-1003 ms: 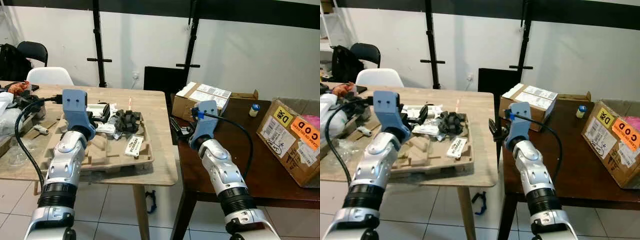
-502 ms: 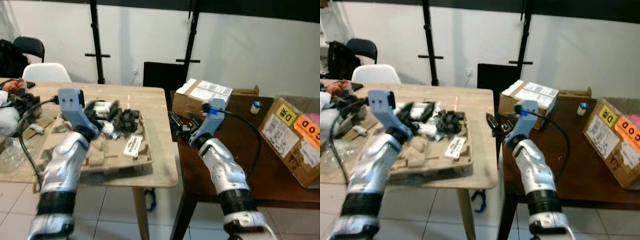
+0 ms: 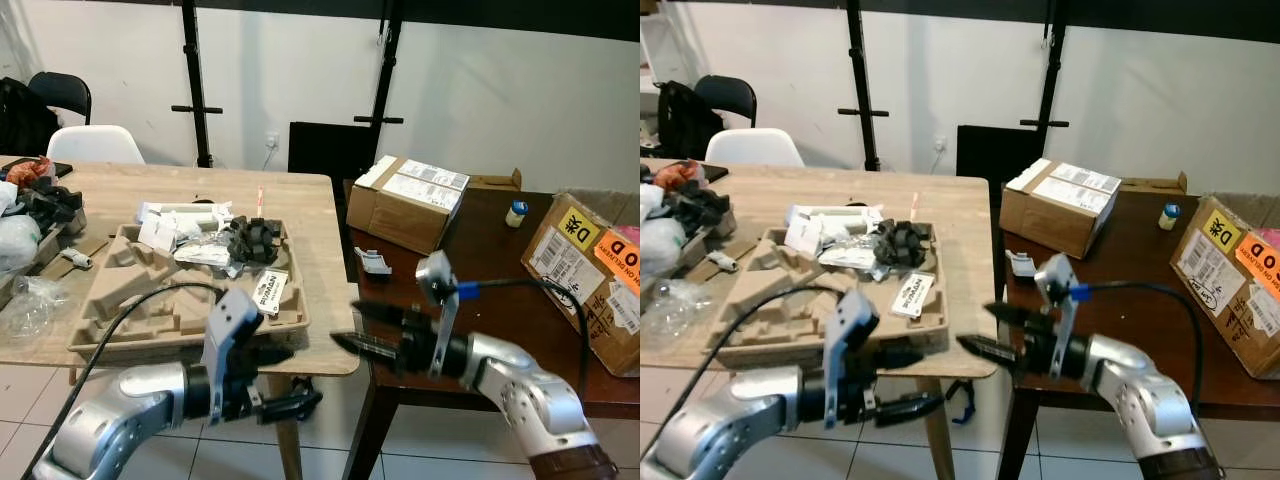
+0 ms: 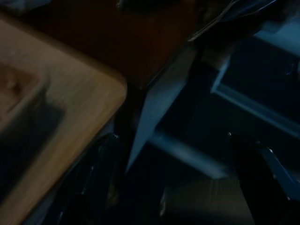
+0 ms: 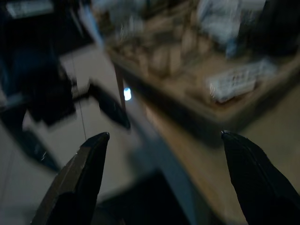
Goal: Picking trash to rubbish bin
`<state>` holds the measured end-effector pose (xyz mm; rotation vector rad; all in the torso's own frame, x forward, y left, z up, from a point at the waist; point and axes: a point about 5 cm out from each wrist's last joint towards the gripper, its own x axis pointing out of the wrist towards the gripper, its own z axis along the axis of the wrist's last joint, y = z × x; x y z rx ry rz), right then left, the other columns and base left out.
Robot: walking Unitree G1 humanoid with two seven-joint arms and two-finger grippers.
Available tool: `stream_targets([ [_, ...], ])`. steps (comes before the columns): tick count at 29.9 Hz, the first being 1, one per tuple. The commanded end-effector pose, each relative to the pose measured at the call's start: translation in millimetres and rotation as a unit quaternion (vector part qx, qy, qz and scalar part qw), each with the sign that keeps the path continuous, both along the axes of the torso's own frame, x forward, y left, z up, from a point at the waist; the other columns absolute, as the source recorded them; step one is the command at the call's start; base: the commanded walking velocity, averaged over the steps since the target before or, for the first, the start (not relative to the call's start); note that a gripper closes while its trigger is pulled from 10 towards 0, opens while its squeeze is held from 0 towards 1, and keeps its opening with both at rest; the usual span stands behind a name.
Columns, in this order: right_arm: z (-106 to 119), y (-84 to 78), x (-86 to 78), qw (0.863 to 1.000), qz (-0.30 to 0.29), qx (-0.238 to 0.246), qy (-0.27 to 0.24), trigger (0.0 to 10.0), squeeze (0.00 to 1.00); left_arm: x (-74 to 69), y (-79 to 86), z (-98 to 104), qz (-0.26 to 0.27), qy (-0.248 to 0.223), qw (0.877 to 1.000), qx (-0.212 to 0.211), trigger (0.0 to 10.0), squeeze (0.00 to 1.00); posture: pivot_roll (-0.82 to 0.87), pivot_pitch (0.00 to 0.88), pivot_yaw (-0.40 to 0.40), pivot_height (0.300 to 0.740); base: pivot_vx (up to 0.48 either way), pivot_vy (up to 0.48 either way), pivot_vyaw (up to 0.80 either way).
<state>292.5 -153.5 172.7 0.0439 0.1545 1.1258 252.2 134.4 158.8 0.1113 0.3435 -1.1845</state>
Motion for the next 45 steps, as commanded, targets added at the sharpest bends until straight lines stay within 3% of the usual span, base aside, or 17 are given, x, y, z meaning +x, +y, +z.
stream_targets([
  [1,-21,-5.6,-5.9,0.998,0.01,-0.064,0.028,10.0,0.0,-5.4,13.8,-25,0.013,0.045,0.995,0.084,10.0,0.0,0.04,0.071,-0.033,0.74,0.0,0.0,0.0],
  [8,-43,-6.8,-14.0,0.987,0.03,-0.144,0.059,10.0,0.0,-16.9,23.9,-54,0.009,0.091,0.982,0.167,10.0,0.0,0.04,0.065,-0.029,0.74,0.0,0.0,0.0],
  [14,-103,-15.4,-28.9,0.932,0.055,-0.346,0.096,10.0,0.0,-36.9,44.7,-126,0.068,0.189,0.937,0.284,10.0,0.0,0.03,0.059,-0.023,0.74,0.0,0.0,0.0],
  [19,-126,-20.1,-39.8,0.913,0.058,-0.385,0.126,10.0,0.0,-48.4,57.7,-164,0.144,0.222,0.902,0.34,10.0,0.0,0.04,0.053,-0.024,0.74,0.0,0.0,0.0],
  [22,-142,-23.9,-46.4,0.901,0.052,-0.407,0.138,10.0,0.0,-51.9,69.4,-185,0.199,0.209,0.878,0.383,10.0,0.0,0.04,0.05,-0.025,0.74,0.0,0.0,0.0],
  [23,-145,-24.7,-47.5,0.899,0.051,-0.412,0.139,10.0,0.0,-52.4,71.0,-189,0.211,0.208,0.873,0.386,10.0,0.0,0.04,0.05,-0.025,0.74,0.0,0.0,0.0],
  [26,-164,-30.5,-49.7,0.884,0.023,-0.447,0.134,10.0,0.0,-43.5,69.0,-198,0.315,0.2,0.873,0.314,10.0,0.0,0.04,0.048,-0.027,0.74,0.0,0.0,0.0],
  [27,-164,-30.5,-49.7,0.884,0.023,-0.447,0.134,10.0,0.0,-43.5,69.0,-198,0.315,0.2,0.873,0.314,10.0,0.0,0.04,0.048,-0.027,0.74,0.0,0.0,0.0],
  [29,-176,-32.4,-51.2,0.876,0.007,-0.467,0.122,10.0,0.0,-39.6,66.8,-201,0.372,0.198,0.868,0.262,10.0,0.0,0.04,0.049,-0.028,0.74,0.0,0.0,0.0],
  [30,-176,-32.4,-51.2,0.876,0.007,-0.467,0.122,10.0,0.0,-39.6,66.8,-201,0.372,0.198,0.868,0.262,10.0,0.0,0.04,0.049,-0.028,0.74,0.0,0.0,0.0],
  [31,-190,-32.7,-56.8,0.867,-0.005,-0.482,0.124,10.0,0.0,-44.8,68.9,-211,0.408,0.214,0.85,0.256,10.0,0.0,0.03,0.05,-0.027,0.74,0.0,0.0,0.0],
  [33,-196,-32.3,-60.6,0.863,-0.005,-0.49,0.123,10.0,0.0,-48.7,69.9,-215,0.415,0.222,0.842,0.263,10.0,0.0,0.03,0.05,-0.027,0.74,0.0,0.0,0.0],
  [38,-214,-32.1,-70.7,0.859,-0.045,-0.487,0.15,10.0,0.0,-55.1,66.6,-225,0.43,0.222,0.83,0.278,10.0,0.0,0.03,0.05,-0.024,0.74,0.0,0.0,0.0],
  [40,-222,-37.7,-76.3,0.843,-0.066,-0.511,0.156,10.0,0.0,-56.3,66.0,-227,0.438,0.221,0.825,0.28,10.0,0.0,0.03,0.05,-0.023,0.74,0.0,0.0,0.0],
  [41,-222,-37.7,-76.3,0.843,-0.066,-0.511,0.156,10.0,0.0,-56.3,66.0,-227,0.438,0.221,0.825,0.28,10.0,0.0,0.03,0.05,-0.023,0.74,0.0,0.0,0.0],
  [42,-232,-44.7,-82.3,0.832,-0.149,-0.5,0.188,10.0,0.0,-55.5,65.7,-228,0.446,0.209,0.826,0.272,10.0,0.0,0.03,0.048,-0.023,0.74,0.0,0.0,0.0],
  [45,-239,-50.0,-88.0,0.819,-0.245,-0.467,0.227,10.0,0.0,-53.4,65.6,-227,0.455,0.192,0.828,0.265,10.0,0.0,0.03,0.048,-0.023,0.74,0.0,0.0,0.0],
])
